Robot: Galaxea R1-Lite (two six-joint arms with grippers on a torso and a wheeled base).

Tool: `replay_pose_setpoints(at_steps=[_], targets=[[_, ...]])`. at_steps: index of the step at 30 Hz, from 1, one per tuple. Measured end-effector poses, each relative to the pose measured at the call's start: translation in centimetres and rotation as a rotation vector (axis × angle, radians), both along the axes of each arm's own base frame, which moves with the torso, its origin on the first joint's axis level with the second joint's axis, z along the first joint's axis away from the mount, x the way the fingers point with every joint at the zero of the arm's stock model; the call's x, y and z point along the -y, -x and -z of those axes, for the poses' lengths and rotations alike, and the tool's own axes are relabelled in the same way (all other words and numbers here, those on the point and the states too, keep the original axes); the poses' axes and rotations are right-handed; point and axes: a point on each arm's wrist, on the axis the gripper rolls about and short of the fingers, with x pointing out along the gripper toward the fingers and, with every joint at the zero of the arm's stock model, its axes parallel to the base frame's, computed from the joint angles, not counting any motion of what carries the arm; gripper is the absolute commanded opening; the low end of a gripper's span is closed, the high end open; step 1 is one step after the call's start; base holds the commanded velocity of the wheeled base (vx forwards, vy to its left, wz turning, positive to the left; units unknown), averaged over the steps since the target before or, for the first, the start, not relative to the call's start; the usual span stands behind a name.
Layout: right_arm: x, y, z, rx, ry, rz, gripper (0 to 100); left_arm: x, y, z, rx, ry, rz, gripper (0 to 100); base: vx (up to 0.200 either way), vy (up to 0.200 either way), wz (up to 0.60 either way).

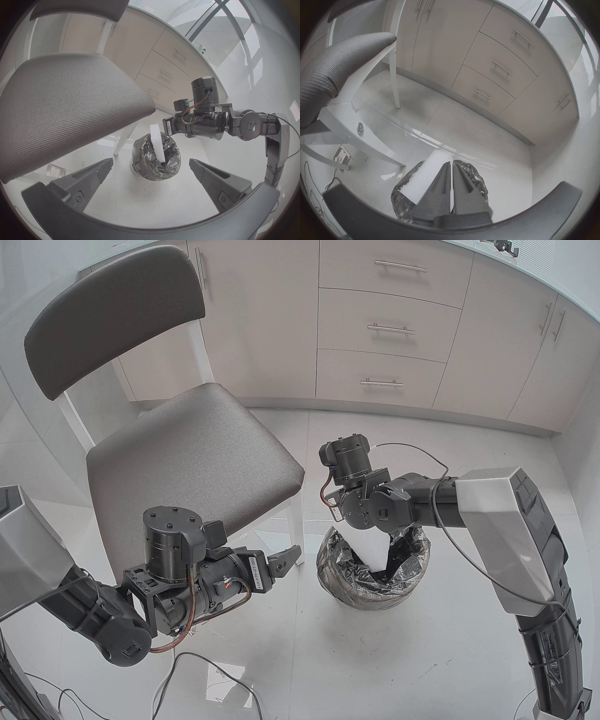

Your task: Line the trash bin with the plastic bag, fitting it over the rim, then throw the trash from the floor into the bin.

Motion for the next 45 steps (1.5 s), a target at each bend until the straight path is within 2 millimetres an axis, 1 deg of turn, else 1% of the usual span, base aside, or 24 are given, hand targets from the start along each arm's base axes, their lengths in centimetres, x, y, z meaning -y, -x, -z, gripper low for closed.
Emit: replay_pose_setpoints(at_steps=[10, 18, 26, 38, 45], targets=[[0.1, -0.7, 2.5, -0.038, 0.016, 0.01, 0, 0.0, 0.0, 0.0, -0.001, 0.0, 0.0, 100, 0.0, 0.0, 0.0], [0.4, -1.1, 4.1, -0.06, 0.029, 0.017, 0, 0.0, 0.0, 0.1, -0.004, -0.001, 0.003, 100, 0.0, 0.0, 0.0], [1.1, -1.8, 5.9, -0.082, 0.025, 0.048, 0, 0.1, 0.0, 0.3, -0.01, -0.006, 0.005, 100, 0.0, 0.0, 0.0], [2.2, -2.6, 9.4, -0.132, 0.037, 0.089, 0, 0.2, -0.1, 0.7, -0.016, -0.012, 0.004, 100, 0.0, 0.0, 0.0], [3.2, -3.2, 11.4, -0.162, 0.046, 0.116, 0, 0.2, -0.1, 0.7, -0.018, -0.015, 0.004, 100, 0.0, 0.0, 0.0]])
